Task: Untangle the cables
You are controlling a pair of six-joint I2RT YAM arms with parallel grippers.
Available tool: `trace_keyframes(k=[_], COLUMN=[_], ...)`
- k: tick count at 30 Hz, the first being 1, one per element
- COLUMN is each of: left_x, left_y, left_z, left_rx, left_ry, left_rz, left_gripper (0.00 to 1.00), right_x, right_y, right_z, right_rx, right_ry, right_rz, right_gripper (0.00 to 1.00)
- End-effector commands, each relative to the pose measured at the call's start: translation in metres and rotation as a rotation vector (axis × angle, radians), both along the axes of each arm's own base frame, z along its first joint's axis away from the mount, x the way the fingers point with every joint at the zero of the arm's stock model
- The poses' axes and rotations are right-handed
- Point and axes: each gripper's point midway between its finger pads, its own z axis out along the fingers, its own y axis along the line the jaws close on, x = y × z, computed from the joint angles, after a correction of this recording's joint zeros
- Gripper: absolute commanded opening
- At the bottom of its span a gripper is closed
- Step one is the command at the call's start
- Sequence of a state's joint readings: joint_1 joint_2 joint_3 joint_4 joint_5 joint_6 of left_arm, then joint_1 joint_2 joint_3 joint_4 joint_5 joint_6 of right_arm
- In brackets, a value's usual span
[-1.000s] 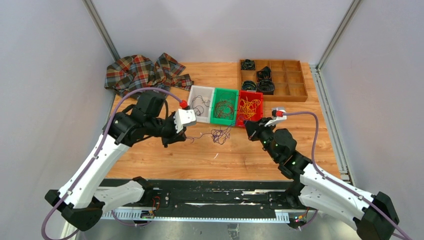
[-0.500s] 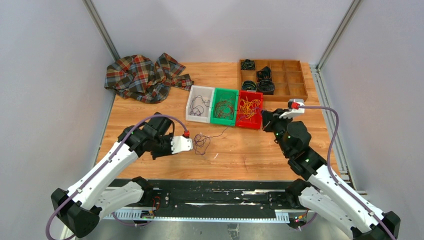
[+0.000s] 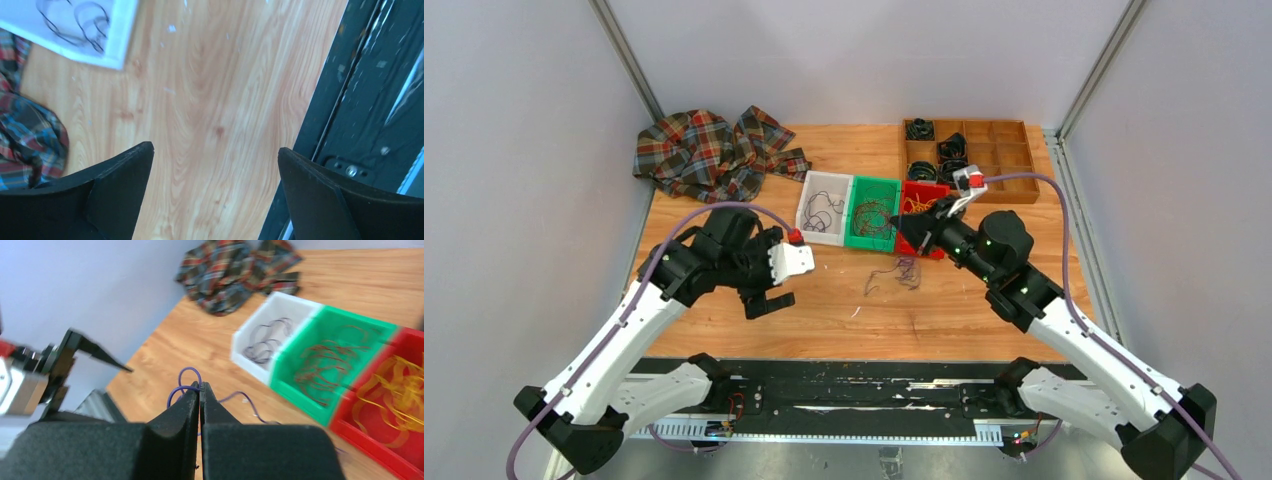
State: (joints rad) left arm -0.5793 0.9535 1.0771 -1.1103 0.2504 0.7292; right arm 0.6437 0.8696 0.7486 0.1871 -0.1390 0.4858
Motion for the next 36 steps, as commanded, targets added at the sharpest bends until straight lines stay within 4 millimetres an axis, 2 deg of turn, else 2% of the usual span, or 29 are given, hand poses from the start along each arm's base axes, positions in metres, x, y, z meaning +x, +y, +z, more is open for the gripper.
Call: trace_keyframes(k=[1, 4, 8, 12, 14, 17, 19, 23, 28, 29, 36], left_x=[0.002, 0.013, 0.020, 0.015, 0.006, -0.007, -0.011, -0.016, -0.026, -0.028, -0.034], left_y=[-0.044, -0.062, -0.081, -0.097, -0.104, -0.110, -0.111, -0.110, -0.112, -0.112, -0.118], left_z=[0.058, 0.087, 0.113, 0.134, 0.141, 0.139, 0.132, 0.118, 0.112, 0.111, 0.106], left_rx=[-0.270, -0.385, -0.518, -0.628, -0.668, -0.686, -0.678, -0.657, -0.682, -0.687, -0.744], left_ry=[0.000, -0.011, 0.002, 0.065, 0.100, 0.160, 0.184, 0.207, 0.267, 0.280, 0.353], left_rz=[0.003, 0.036, 0.064, 0.065, 0.020, -0.047, -0.074, -0.089, -0.097, -0.095, -0.076], left_gripper=[0.98, 0.98, 0.98, 0.98, 0.98, 1.00, 0.95, 0.78, 0.44, 0.42, 0.42], right_x=[-0.041, -0.052, -0.062, -0.076, -0.080, -0.087, -0.092, -0.099, -0.105, -0.105, -0.111], right_y=[0.048, 0.066, 0.083, 0.099, 0.106, 0.116, 0.122, 0.127, 0.129, 0.129, 0.128], right_z=[0.052, 0.060, 0.068, 0.072, 0.070, 0.069, 0.070, 0.074, 0.085, 0.088, 0.109], right_rx=[0.083, 0.093, 0.106, 0.096, 0.086, 0.085, 0.090, 0.105, 0.149, 0.158, 0.219], right_ry=[-0.091, -0.095, -0.110, -0.133, -0.135, -0.137, -0.140, -0.152, -0.167, -0.172, -0.201], right_rz=[0.265, 0.330, 0.380, 0.430, 0.449, 0.479, 0.501, 0.521, 0.540, 0.540, 0.558], right_gripper=[0.01, 0.01, 0.01, 0.01, 0.01, 0.01, 0.01, 0.01, 0.01, 0.01, 0.01])
